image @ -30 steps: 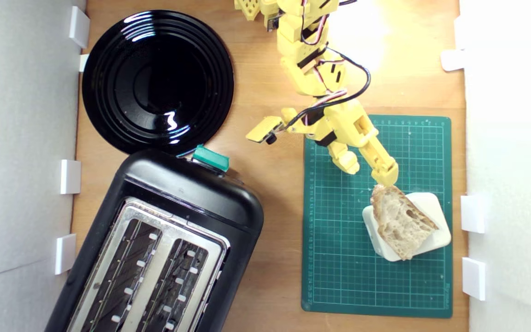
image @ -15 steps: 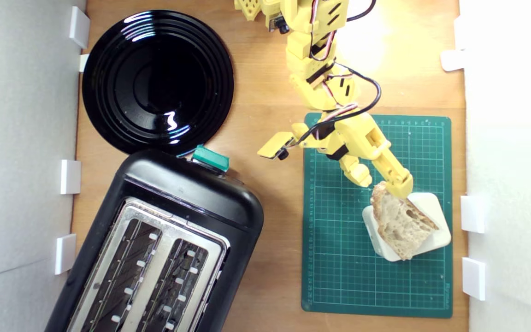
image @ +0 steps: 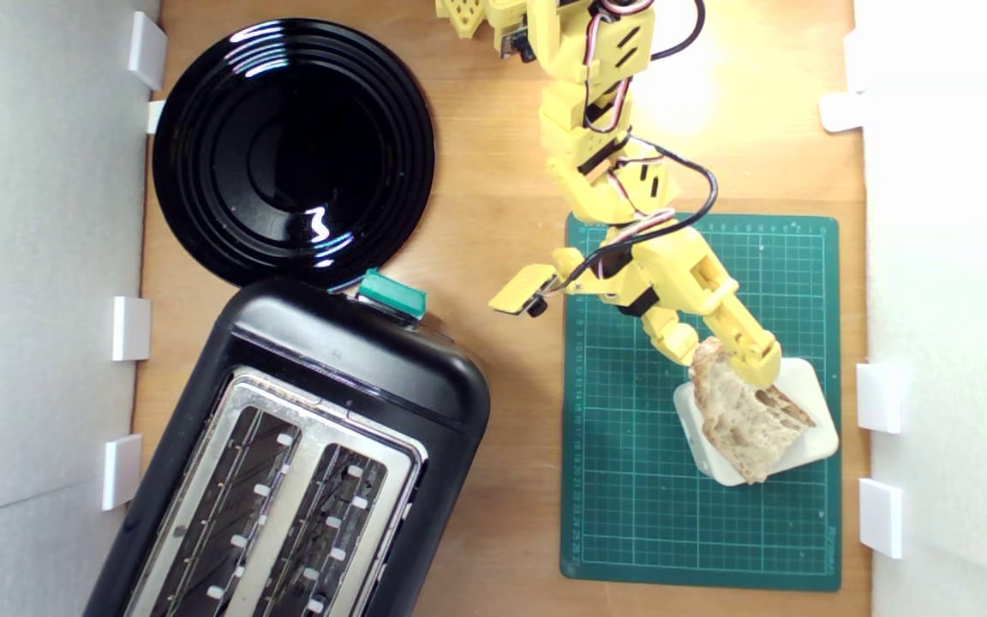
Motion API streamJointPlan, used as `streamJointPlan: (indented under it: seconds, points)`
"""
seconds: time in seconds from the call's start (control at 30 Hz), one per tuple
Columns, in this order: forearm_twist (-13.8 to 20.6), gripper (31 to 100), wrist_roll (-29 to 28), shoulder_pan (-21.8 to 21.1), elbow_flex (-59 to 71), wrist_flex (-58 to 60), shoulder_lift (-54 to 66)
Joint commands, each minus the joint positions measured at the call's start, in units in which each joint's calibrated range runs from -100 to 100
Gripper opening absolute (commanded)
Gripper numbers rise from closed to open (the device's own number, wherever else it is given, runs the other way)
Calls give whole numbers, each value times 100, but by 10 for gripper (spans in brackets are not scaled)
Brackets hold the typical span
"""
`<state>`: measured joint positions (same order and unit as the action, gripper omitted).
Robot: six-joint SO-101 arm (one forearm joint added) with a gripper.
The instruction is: Pick bread and place in toaster
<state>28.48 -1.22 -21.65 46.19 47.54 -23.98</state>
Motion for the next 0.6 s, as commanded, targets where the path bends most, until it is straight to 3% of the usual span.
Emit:
streamJointPlan:
  seconds: [0.0,0.2,0.57]
  points:
    - [-55,951,-12,-156,-383,152,27]
    - [-55,940,20,-164,-393,152,10]
    - [-55,707,-7,-148,-383,143,44]
